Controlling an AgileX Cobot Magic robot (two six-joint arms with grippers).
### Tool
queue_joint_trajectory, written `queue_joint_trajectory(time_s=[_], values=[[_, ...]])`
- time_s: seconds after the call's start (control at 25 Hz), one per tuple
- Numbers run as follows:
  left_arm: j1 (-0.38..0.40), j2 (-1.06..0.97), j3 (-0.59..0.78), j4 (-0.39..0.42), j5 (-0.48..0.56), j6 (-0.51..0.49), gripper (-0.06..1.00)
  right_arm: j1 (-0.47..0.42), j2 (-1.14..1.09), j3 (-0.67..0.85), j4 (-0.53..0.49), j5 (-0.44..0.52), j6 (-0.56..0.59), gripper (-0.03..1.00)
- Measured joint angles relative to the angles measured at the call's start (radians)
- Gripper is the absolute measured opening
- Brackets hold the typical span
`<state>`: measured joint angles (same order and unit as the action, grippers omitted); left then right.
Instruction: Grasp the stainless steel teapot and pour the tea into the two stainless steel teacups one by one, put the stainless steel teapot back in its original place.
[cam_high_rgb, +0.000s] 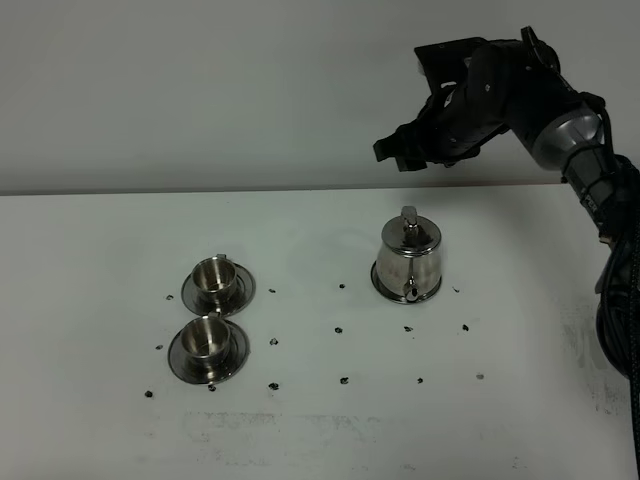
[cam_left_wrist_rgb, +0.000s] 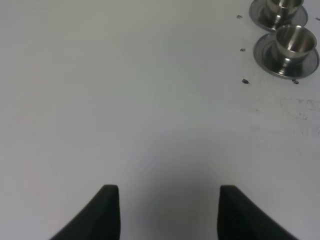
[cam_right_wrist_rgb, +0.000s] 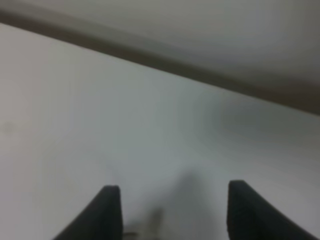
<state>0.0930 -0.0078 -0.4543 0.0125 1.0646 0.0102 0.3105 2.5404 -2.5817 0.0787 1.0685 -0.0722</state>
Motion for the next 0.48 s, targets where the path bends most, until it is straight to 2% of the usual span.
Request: queue_joint_trajectory(time_s=[0.24,0.48], values=[[0.0,0.0,0.0,0.0,0.0,0.0,0.46,-0.064,0.0,0.0,0.006,0.032,0.008,0.45],[0.0,0.0,0.0,0.0,0.0,0.0,0.46,-0.065,0.024,0.0,0.06,0.043,0.006,0.42]])
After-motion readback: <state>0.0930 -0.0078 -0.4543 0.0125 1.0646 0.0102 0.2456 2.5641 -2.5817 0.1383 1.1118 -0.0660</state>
